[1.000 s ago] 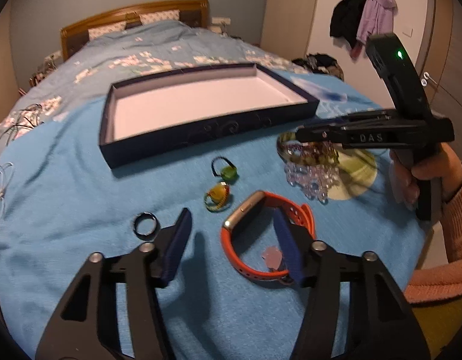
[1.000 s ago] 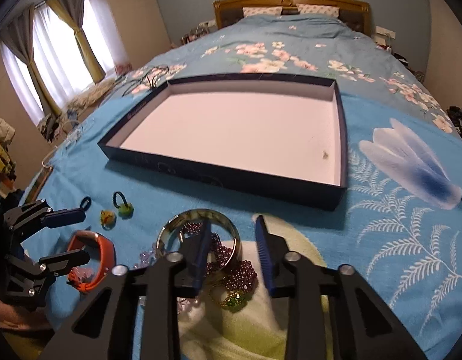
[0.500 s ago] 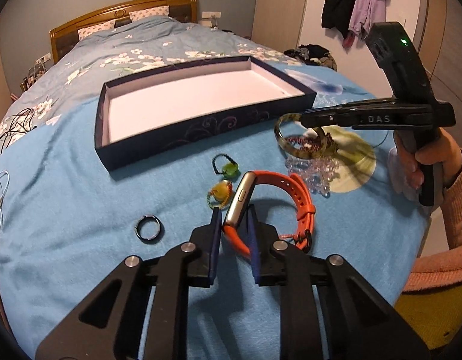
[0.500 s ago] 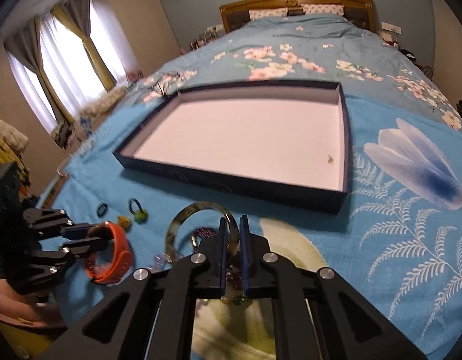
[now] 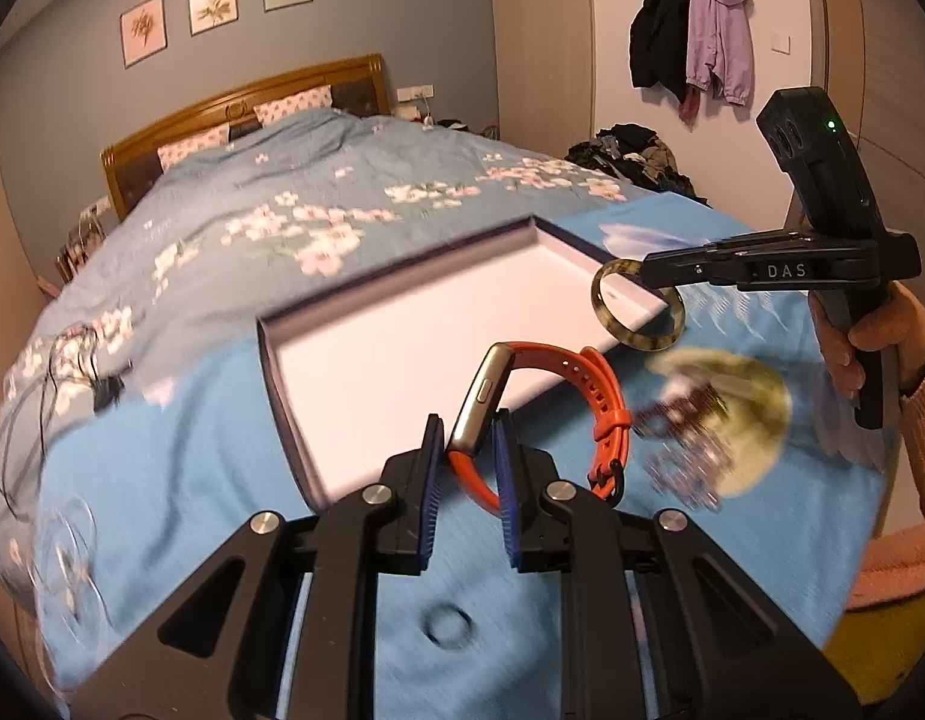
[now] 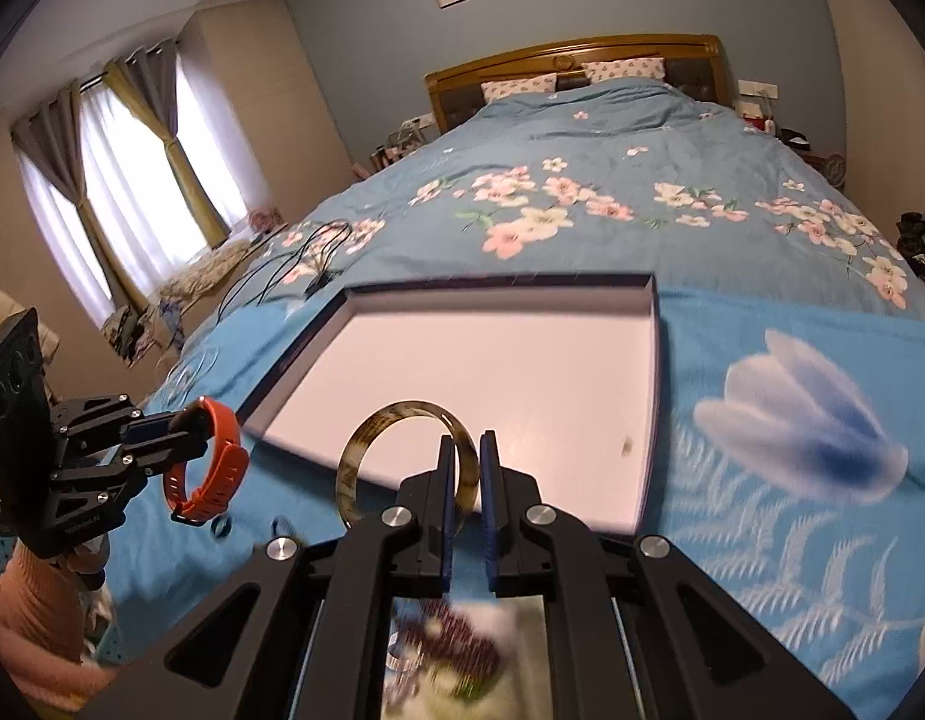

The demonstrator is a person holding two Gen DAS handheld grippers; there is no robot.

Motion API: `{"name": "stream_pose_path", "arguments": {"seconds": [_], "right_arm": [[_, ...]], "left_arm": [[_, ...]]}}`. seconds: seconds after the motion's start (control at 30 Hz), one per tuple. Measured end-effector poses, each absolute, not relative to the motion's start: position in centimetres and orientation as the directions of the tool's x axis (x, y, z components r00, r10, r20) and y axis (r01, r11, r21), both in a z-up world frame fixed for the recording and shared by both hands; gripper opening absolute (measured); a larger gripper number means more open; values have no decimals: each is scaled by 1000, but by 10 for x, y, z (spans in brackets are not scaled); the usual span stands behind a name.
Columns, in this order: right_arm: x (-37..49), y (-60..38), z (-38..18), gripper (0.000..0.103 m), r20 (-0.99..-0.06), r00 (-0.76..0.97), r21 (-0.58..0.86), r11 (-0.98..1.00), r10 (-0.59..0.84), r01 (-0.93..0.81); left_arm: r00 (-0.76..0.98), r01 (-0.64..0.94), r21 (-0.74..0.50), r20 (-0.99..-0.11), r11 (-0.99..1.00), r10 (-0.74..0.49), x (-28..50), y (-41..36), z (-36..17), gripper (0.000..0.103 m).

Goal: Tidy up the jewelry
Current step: 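Carry the watch band and bangle into the tray and open both tools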

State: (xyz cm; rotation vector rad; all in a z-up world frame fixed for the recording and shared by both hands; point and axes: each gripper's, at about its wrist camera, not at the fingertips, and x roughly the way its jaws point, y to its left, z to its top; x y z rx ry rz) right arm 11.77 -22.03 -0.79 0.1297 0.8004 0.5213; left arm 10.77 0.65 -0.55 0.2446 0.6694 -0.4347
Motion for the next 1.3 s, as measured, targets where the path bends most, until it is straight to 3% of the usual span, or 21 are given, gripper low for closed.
{"name": "stream_pose_path", "arguments": {"seconds": [0.3, 0.7, 1.13, 1.3], "right_arm": [[190, -204, -11, 6, -666, 603, 273, 896, 438, -349], [250, -187, -42, 6, -732, 563, 276, 923, 382, -267], [267, -184, -55, 7, -785, 539, 232, 952, 305, -201], [263, -189, -52, 9, -769, 558, 243, 950, 311, -194]], "left_arm": [[700, 487, 131, -651, 863, -295, 182, -9, 1, 17], [617, 483, 158, -759, 861, -207, 289, -24, -45, 17], [566, 506, 238, -817, 829, -111, 335, -36, -64, 16], [589, 452, 253, -805, 856, -73, 343, -37, -66, 22]]}}
